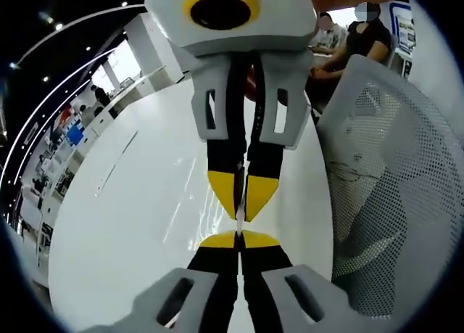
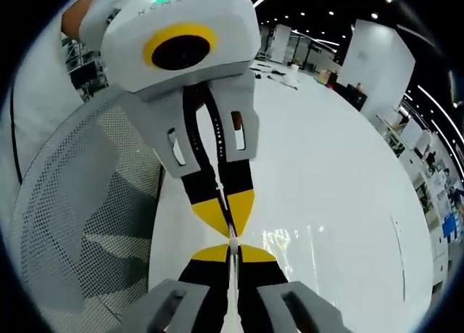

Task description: Open the resealable bag by pulling the two sides of the seal apart until the entire bag opening is separated and visibly accessible.

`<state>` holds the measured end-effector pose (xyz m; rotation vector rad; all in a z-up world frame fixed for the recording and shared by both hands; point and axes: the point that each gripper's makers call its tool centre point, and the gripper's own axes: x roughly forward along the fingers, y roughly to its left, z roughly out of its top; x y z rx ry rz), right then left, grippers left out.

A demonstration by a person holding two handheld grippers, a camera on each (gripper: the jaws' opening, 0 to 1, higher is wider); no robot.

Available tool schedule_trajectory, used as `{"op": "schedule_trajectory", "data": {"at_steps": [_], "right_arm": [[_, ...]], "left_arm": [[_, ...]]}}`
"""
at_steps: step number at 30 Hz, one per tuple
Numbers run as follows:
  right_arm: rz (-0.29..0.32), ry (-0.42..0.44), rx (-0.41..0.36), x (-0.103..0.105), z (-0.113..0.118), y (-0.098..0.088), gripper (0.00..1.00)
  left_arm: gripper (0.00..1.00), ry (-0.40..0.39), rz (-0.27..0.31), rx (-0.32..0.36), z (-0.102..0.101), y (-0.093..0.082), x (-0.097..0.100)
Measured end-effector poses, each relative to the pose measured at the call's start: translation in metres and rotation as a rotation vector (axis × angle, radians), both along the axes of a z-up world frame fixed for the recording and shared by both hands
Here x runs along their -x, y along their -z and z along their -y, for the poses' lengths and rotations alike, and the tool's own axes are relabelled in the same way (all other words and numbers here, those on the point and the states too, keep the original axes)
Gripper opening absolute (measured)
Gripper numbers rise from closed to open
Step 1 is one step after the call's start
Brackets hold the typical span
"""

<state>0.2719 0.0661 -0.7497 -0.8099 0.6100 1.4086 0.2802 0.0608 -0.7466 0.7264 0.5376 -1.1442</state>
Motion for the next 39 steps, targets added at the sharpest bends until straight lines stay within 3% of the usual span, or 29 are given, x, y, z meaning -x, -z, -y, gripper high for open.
{"op": "schedule_trajectory", "data": {"at_steps": [6,13,16,21,31,33,36,39], "right_arm": [[0.012,-0.012,0.045,0.003,0.007,0.007,0.00],[-0.015,0.001,0.043,0.005,0.006,0.008,0.00],[-0.013,-0.005,0.048,0.005,0.007,0.008,0.00],[-0.025,-0.003,0.039,0.007,0.006,0.007,0.00],[-0.026,-0.014,0.041,0.009,0.008,0.009,0.00],[-0.037,-0.020,0.046,0.012,0.010,0.009,0.00],[-0.018,-0.035,0.062,0.012,0.016,0.010,0.00],[-0.023,-0.026,0.074,0.011,0.024,0.013,0.00]], "left_arm": [[0.00,0.011,-0.010,-0.010,-0.002,0.007,0.004],[0.00,0.014,-0.026,-0.020,0.000,0.011,0.010],[0.00,0.034,0.009,-0.034,0.001,0.011,0.009],[0.04,0.029,-0.003,-0.031,0.008,0.012,0.010],[0.00,0.020,0.000,-0.023,0.012,0.012,0.009],[0.00,0.010,-0.022,-0.015,0.014,0.013,0.012],[0.00,0.052,0.016,-0.045,0.014,0.015,0.013],[0.00,0.039,-0.009,-0.039,0.013,0.017,0.014]]}}
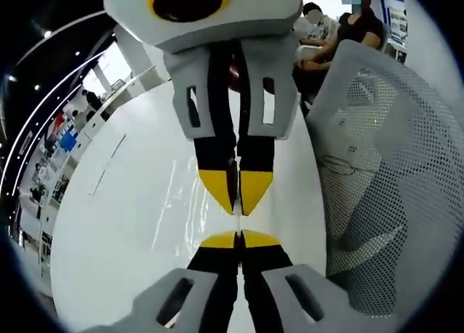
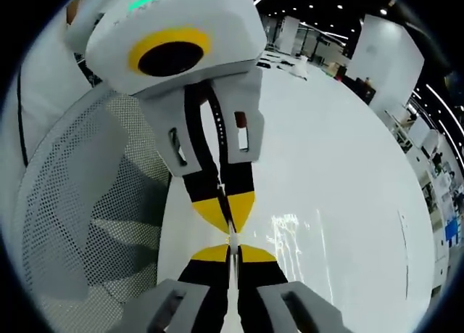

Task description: Open the resealable bag by pulling the two sides of the seal apart until the entire bag opening is separated and visibly accessible.

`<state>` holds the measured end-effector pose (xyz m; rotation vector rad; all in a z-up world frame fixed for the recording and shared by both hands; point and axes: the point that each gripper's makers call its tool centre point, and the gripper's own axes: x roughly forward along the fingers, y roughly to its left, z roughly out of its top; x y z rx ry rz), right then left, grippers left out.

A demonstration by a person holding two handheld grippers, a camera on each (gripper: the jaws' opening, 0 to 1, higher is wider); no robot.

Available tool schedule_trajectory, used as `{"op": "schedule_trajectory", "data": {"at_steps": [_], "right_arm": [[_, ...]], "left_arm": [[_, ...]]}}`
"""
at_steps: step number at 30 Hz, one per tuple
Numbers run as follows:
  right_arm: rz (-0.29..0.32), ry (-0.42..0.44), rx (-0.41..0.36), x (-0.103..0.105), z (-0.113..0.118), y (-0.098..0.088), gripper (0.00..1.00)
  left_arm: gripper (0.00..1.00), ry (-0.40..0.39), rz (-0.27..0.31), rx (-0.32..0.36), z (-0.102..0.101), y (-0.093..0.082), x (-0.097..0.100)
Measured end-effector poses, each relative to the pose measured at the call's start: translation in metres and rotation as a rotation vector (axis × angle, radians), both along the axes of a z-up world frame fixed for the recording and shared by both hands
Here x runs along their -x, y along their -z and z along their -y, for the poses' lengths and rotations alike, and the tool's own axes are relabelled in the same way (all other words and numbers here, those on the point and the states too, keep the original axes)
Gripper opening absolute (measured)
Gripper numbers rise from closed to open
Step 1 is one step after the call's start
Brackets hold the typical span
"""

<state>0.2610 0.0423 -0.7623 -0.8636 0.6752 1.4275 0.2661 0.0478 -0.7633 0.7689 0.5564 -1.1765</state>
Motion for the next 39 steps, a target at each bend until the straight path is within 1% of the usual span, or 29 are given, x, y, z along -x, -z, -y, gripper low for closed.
{"op": "schedule_trajectory", "data": {"at_steps": [4,9,12,16,39], "right_arm": [[0.002,0.015,-0.003,-0.002,0.008,0.000,0.00],[0.003,0.024,-0.001,-0.003,0.009,-0.002,0.00],[0.015,0.007,0.012,-0.001,0.008,-0.001,0.00],[0.010,0.010,0.004,0.000,0.008,0.000,0.00],[0.019,0.057,0.012,-0.004,0.029,0.003,0.00]], "left_arm": [[0.00,-0.009,-0.012,0.006,-0.002,0.000,-0.002],[0.00,-0.007,-0.007,0.002,-0.003,-0.001,-0.004],[0.00,0.003,-0.001,-0.005,-0.004,-0.001,-0.002],[0.00,-0.004,-0.009,-0.003,-0.005,-0.001,-0.001],[0.00,-0.001,-0.013,-0.008,-0.005,-0.001,-0.002]]}}
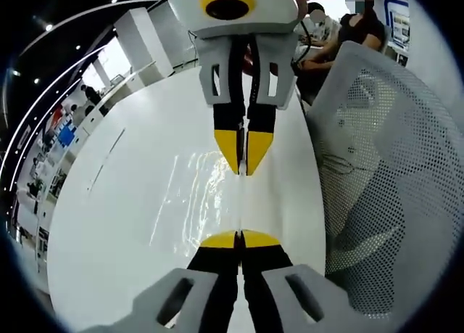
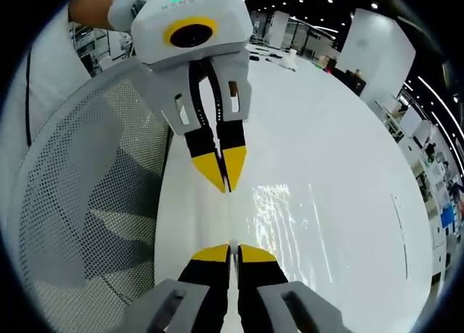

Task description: Open the resealable bag by pulling the two sides of the seal apart until the entire bag opening is separated and visibly accessible.

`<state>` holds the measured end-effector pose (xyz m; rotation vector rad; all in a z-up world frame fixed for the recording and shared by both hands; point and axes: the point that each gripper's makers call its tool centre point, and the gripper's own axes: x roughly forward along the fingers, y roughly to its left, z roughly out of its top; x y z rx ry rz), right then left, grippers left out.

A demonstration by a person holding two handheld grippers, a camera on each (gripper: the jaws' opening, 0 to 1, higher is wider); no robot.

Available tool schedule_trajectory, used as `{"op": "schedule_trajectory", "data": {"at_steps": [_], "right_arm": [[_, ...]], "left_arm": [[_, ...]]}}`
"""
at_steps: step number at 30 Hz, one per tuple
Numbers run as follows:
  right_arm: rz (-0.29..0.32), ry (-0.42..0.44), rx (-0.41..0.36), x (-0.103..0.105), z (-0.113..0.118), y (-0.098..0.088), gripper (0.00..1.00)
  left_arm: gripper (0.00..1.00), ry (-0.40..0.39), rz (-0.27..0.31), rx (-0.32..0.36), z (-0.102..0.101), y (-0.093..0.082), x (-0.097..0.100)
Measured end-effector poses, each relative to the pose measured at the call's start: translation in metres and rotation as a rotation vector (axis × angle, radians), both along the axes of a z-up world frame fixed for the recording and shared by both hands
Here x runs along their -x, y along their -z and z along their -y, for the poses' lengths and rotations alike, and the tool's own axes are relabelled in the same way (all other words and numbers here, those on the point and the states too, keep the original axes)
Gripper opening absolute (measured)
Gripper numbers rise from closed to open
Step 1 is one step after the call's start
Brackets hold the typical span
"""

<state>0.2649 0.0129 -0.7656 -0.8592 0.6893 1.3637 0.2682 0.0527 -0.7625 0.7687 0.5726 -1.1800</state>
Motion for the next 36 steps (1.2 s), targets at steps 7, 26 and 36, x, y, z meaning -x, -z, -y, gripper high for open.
{"op": "schedule_trajectory", "data": {"at_steps": [7,26,36], "right_arm": [[0.006,0.010,0.008,-0.001,0.007,0.003,0.00],[0.006,0.048,0.014,-0.003,0.023,0.008,0.00],[-0.010,0.072,0.005,-0.004,0.022,0.008,0.00]], "left_arm": [[0.00,-0.006,0.003,0.002,-0.002,0.001,-0.002],[0.00,-0.007,-0.005,-0.002,-0.001,0.002,-0.002],[0.00,-0.008,-0.002,-0.005,-0.003,0.003,-0.004]]}}
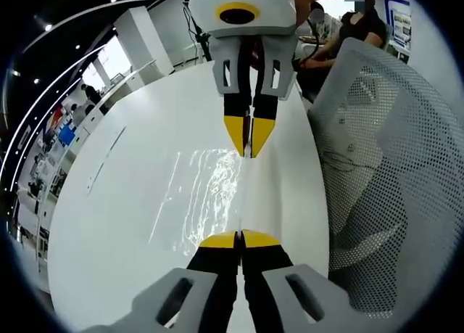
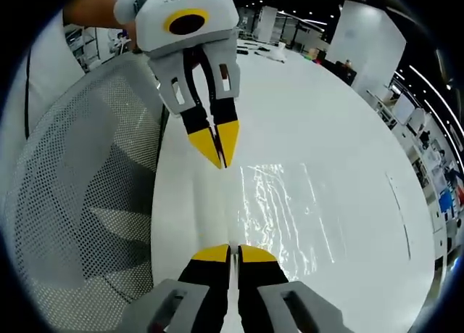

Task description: Open the resealable bag by pulling the two sides of the seal apart until the entire bag opening is separated and visibly accessible.

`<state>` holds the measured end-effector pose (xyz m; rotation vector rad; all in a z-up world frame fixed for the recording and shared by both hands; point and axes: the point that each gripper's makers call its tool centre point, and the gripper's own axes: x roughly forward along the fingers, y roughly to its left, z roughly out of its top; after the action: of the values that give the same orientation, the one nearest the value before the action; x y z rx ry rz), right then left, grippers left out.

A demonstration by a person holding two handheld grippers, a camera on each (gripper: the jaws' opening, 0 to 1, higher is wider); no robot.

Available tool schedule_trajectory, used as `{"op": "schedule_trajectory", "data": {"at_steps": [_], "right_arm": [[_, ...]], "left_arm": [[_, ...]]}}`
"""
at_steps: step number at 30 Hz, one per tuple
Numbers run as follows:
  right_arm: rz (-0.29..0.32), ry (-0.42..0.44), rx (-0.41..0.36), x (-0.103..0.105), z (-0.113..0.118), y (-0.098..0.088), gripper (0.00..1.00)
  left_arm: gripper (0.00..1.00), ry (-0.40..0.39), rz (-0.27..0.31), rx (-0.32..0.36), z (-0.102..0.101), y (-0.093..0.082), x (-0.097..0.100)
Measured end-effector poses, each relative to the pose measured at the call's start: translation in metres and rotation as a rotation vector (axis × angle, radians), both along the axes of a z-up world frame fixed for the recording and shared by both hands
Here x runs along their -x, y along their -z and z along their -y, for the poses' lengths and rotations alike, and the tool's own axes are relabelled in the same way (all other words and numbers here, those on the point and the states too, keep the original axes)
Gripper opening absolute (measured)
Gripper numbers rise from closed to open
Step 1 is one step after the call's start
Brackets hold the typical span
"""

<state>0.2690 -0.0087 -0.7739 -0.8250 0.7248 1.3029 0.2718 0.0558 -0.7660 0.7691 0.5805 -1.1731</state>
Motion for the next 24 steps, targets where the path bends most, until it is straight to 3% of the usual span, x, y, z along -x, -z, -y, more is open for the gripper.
{"op": "schedule_trajectory", "data": {"at_steps": [24], "right_arm": [[0.000,0.006,-0.032,-0.0021,-0.0049,-0.0034,0.00]], "left_arm": [[0.00,-0.025,-0.002,-0.009,0.0017,0.0013,-0.0068]]}}
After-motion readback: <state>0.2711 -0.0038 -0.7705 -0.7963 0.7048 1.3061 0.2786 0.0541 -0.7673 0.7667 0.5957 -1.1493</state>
